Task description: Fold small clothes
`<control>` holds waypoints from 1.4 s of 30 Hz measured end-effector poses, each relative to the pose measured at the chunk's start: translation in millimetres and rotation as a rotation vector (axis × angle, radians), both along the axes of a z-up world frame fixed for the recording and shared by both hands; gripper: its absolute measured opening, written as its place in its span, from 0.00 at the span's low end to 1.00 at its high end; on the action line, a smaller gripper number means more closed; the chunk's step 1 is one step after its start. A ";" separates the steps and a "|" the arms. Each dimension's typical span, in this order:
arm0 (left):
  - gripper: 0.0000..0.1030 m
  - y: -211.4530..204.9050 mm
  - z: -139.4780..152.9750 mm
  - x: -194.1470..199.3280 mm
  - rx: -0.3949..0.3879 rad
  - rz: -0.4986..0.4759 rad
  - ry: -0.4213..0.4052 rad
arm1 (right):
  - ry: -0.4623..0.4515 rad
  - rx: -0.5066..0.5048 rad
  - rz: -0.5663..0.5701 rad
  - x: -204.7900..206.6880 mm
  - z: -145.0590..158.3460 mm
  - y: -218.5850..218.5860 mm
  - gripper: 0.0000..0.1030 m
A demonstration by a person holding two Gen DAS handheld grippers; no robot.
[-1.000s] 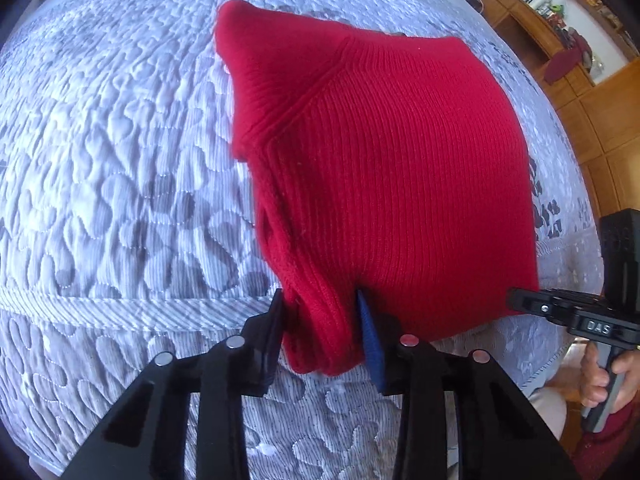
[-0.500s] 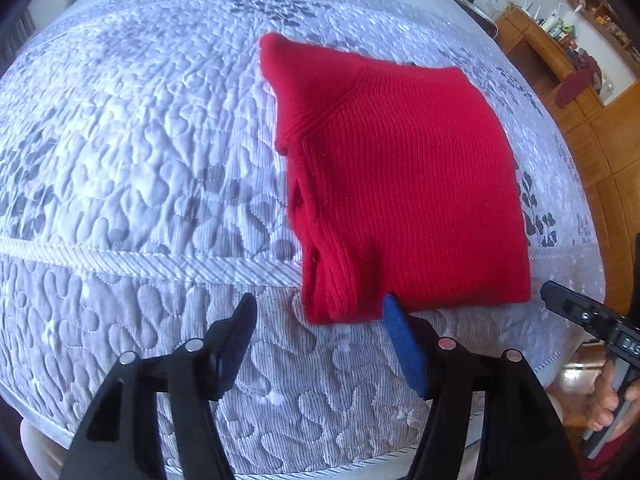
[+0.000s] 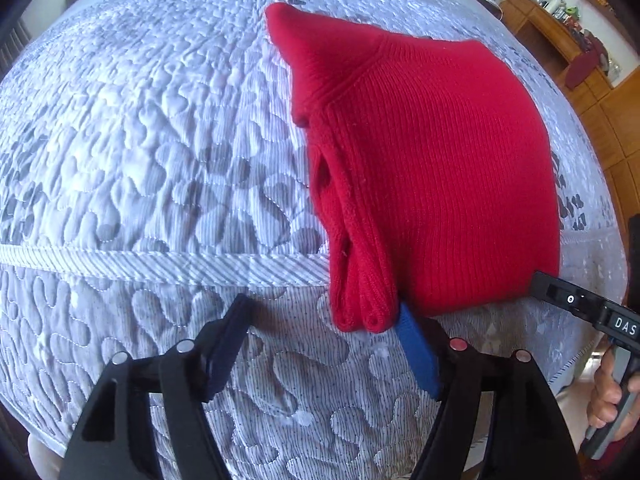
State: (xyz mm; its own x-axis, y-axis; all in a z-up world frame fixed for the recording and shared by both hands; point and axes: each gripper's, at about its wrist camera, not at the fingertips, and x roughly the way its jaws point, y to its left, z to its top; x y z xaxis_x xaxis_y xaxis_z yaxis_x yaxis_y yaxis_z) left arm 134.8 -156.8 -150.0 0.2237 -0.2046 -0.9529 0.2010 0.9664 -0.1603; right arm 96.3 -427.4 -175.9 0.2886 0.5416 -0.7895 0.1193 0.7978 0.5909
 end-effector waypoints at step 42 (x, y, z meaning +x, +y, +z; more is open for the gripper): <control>0.79 14.1 118.7 -106.8 0.152 0.061 -0.203 | -0.057 -0.443 -0.042 -82.1 104.5 38.4 0.88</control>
